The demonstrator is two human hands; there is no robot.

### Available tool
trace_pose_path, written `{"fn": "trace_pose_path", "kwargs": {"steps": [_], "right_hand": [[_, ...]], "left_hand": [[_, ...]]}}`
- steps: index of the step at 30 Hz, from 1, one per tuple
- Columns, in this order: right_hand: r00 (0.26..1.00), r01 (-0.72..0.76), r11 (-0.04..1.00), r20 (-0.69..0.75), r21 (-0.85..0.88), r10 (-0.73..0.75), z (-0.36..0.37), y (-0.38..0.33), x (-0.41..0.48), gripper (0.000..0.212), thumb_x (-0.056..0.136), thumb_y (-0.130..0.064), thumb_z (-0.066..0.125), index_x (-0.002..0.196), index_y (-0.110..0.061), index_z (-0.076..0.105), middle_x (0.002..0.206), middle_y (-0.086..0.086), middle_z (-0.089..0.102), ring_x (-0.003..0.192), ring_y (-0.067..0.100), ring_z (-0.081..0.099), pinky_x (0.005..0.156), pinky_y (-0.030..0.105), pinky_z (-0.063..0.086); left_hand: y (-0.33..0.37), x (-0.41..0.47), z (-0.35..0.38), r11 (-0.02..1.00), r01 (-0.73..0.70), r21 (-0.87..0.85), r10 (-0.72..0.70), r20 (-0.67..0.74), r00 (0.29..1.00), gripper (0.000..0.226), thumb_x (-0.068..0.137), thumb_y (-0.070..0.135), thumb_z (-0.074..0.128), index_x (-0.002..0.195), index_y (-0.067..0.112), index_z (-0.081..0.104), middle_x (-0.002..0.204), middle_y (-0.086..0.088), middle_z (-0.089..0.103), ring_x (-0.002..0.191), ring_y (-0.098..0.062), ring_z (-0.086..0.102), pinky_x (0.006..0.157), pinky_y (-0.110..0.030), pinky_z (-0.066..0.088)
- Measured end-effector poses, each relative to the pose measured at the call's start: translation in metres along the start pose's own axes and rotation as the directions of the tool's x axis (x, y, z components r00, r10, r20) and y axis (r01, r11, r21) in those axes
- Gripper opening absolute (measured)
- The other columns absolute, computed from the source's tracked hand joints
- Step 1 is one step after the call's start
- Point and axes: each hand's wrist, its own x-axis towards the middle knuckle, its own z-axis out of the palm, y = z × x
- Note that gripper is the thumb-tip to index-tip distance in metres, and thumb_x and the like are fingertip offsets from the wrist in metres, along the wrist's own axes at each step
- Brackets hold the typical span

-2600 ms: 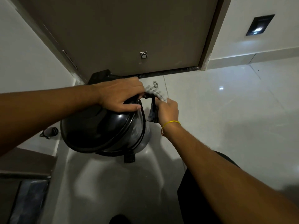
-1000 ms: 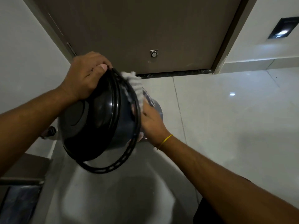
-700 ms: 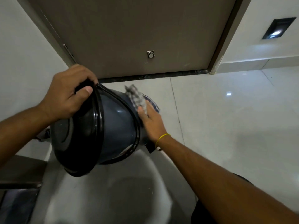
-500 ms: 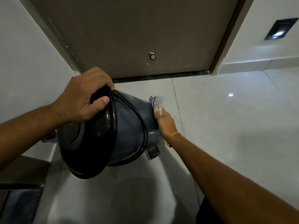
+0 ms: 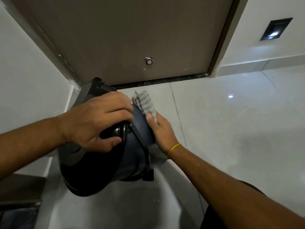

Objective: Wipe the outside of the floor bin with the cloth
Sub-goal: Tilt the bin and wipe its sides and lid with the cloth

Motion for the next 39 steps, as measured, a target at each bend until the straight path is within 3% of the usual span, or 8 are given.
{"fn": "trace_pose_path", "kwargs": {"steps": [4,7,16,21,27,32,36,39], "right_hand": [[0.908,-0.418,0.906,-0.070,-0.061,0.414,-0.023,0.035,0.019,0.052,0.109,-0.054,0.043,0.139,-0.020,0.068,0.150,0.010,0.067,0.140,0.034,0.060,0.121,0.047,0.044],[0.881,-0.472,0.880,-0.060,-0.042,0.470,-0.025,0.037,0.018,0.052,0.108,-0.053,0.043,0.139,-0.019,0.067,0.150,0.010,0.066,0.140,0.035,0.059,0.122,0.049,0.044],[0.977,0.193,0.981,0.091,0.026,-0.194,0.009,-0.041,-0.027,0.044,0.110,-0.038,0.047,0.151,-0.026,0.059,0.146,-0.011,0.068,0.136,-0.004,0.059,0.119,0.024,0.047],[0.967,0.221,0.975,0.125,0.011,-0.221,0.014,-0.039,-0.033,0.054,0.110,-0.033,0.048,0.162,-0.022,0.044,0.163,-0.003,0.056,0.152,0.011,0.050,0.128,0.047,0.041],[0.965,0.256,0.967,0.059,-0.008,-0.256,0.019,-0.022,-0.030,0.048,0.110,-0.037,0.048,0.157,-0.030,0.049,0.157,-0.014,0.058,0.149,0.008,0.054,0.126,0.045,0.044],[0.998,-0.039,0.998,-0.044,-0.057,0.036,0.001,0.005,-0.011,0.039,0.108,-0.046,0.049,0.137,-0.029,0.070,0.138,-0.007,0.074,0.132,0.016,0.066,0.118,0.046,0.049],[0.887,-0.462,0.874,-0.051,-0.150,0.459,-0.022,0.030,0.007,0.059,0.108,-0.060,0.040,0.148,-0.022,0.062,0.155,0.010,0.063,0.145,0.037,0.056,0.124,0.048,0.040],[0.889,-0.458,0.870,-0.060,-0.184,0.455,-0.020,0.018,0.005,0.058,0.109,-0.059,0.037,0.142,-0.021,0.065,0.154,0.011,0.064,0.144,0.037,0.057,0.123,0.048,0.041]], "left_hand": [[0.009,0.011,0.002,1.000,-0.028,-0.009,0.029,0.067,0.997,0.047,0.085,0.035,0.067,0.107,-0.004,0.080,0.110,-0.021,0.075,0.105,-0.042,0.073,0.098,-0.060,0.057],[0.018,0.017,0.006,0.999,-0.042,-0.015,0.043,0.088,0.995,0.046,0.086,0.039,0.066,0.106,0.000,0.081,0.107,-0.018,0.075,0.102,-0.040,0.073,0.099,-0.060,0.056],[0.008,-0.009,-0.001,0.990,0.138,0.015,-0.137,-0.078,0.988,0.085,0.108,0.070,0.033,0.130,0.001,0.077,0.139,-0.024,0.067,0.135,-0.043,0.059,0.115,-0.062,0.043],[0.001,-0.027,0.005,0.801,0.572,-0.176,-0.598,-0.238,0.765,0.071,0.108,0.057,0.036,0.144,0.002,0.061,0.145,-0.004,0.060,0.133,-0.023,0.057,0.117,-0.064,0.042],[-0.008,-0.028,0.001,0.813,0.568,-0.130,-0.582,-0.129,0.803,0.051,0.103,0.045,0.043,0.122,0.005,0.068,0.118,0.003,0.062,0.107,-0.013,0.056,0.101,-0.034,0.044],[0.010,-0.028,0.004,0.871,0.486,-0.075,-0.491,-0.088,0.867,0.051,0.102,0.049,0.044,0.121,0.009,0.069,0.121,-0.006,0.068,0.119,-0.022,0.060,0.115,-0.060,0.041],[0.026,-0.024,0.006,0.908,0.418,-0.021,-0.418,-0.027,0.908,0.072,0.108,0.075,0.024,0.126,0.019,0.066,0.130,-0.005,0.067,0.131,-0.024,0.060,0.131,-0.066,0.026],[0.034,-0.020,0.008,0.925,0.378,0.025,-0.378,-0.016,0.926,0.064,0.108,0.074,0.023,0.128,0.025,0.059,0.130,-0.010,0.068,0.129,-0.034,0.066,0.125,-0.077,0.030]]}}
